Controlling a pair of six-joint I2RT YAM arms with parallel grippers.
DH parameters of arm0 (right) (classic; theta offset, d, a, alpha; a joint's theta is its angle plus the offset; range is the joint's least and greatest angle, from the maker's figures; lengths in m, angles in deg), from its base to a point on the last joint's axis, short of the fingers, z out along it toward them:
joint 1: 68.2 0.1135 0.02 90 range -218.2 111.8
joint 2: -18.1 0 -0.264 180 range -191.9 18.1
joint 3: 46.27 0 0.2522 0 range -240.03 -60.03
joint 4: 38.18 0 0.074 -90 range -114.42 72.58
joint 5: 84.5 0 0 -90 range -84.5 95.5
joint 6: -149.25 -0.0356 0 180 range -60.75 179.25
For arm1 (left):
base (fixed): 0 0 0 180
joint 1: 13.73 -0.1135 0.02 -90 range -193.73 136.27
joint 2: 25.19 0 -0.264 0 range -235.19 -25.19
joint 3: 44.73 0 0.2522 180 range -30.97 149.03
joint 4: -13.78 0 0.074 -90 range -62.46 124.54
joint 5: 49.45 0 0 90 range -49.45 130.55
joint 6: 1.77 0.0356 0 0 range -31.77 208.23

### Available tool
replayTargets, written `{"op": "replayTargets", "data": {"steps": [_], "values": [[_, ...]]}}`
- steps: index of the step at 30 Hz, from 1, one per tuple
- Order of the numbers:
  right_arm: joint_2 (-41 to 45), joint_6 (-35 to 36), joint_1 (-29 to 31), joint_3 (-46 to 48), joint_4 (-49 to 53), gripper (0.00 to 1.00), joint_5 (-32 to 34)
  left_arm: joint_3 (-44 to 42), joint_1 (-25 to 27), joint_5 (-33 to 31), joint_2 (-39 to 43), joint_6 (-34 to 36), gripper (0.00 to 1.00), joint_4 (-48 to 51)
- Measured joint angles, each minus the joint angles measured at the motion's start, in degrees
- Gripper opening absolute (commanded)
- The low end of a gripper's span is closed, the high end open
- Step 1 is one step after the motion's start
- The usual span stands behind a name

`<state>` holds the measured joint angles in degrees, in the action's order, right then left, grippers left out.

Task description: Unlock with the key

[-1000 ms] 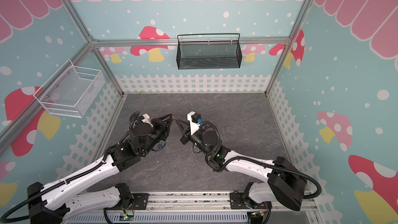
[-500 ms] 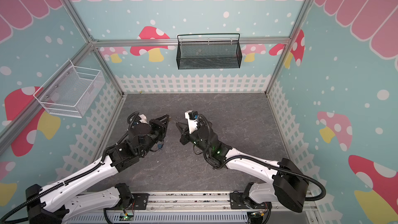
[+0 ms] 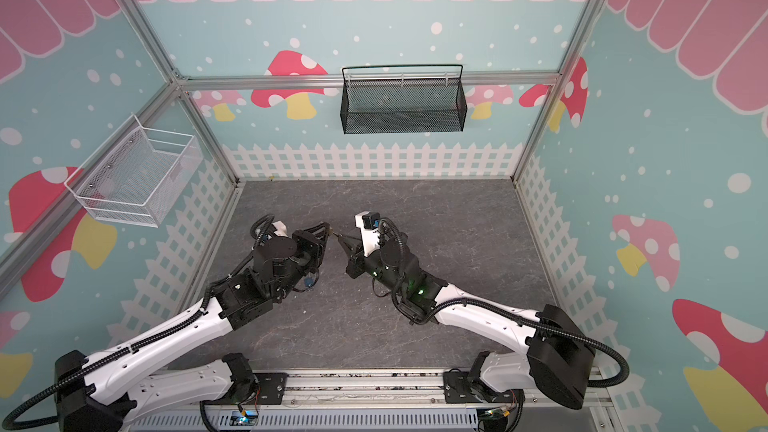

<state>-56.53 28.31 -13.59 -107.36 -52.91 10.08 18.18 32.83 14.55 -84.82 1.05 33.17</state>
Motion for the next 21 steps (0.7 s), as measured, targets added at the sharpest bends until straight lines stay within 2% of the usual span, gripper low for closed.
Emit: {"op": "replayTargets", "data": {"steps": [21], "values": [[-1.62, 0.07, -0.22, -1.07, 0.39, 0.0, 0.81, -0.81, -0.26, 1.11, 0.0, -0.87, 0.0, -1.66]]}}
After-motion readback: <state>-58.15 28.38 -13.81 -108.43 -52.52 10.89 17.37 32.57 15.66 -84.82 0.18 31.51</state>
